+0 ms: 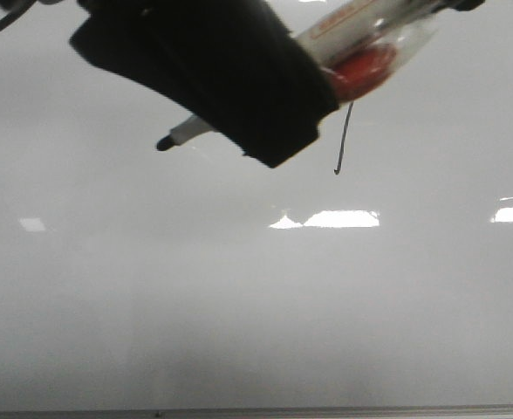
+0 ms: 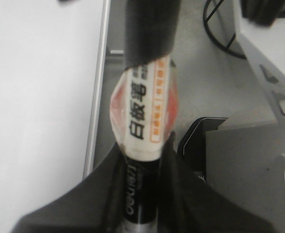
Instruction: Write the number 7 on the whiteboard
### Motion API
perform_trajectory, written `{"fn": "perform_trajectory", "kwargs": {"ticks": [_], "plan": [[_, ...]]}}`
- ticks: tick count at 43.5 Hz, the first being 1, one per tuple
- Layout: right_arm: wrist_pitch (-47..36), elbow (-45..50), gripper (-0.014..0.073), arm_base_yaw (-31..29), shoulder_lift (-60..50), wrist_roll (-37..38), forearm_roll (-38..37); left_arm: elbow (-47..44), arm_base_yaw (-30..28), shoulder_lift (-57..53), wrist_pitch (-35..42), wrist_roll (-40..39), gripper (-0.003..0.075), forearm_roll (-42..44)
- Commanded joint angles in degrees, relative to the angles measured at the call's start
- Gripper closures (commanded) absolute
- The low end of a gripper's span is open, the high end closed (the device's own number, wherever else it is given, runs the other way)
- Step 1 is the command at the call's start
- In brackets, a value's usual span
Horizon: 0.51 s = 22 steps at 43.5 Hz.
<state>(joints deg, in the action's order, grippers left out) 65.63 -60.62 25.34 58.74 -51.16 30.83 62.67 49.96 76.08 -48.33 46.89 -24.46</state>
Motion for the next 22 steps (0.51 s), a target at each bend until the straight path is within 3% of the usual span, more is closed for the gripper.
{"fn": "perform_trajectory", "kwargs": {"ticks": [1,9,13,22], "plan": [[-1.8,-2.4,-0.0021,-2.3,-3.3,5.6,-3.0,1.9,-2.0,-3.8,0.4,-9.3,0.0641,6.7],[-2.0,-2.4,-0.0021,-6.1,-6.5,8.8,-6.2,1.9,-9.7,-8.7,-2.2,-27.6,0.0641,22.3],[-2.0,-2.4,-0.0021,-6.5,-6.8,8.8,-6.2,1.9,-16.7,-10.6,-3.1,-36.4,0.0641,28.5],[-2.0,-2.4,-0.0021,-6.5,-6.6,8.8,-6.2,0.6,-33.9,-11.2,-0.8,-44.5,0.0641,31.0]]}}
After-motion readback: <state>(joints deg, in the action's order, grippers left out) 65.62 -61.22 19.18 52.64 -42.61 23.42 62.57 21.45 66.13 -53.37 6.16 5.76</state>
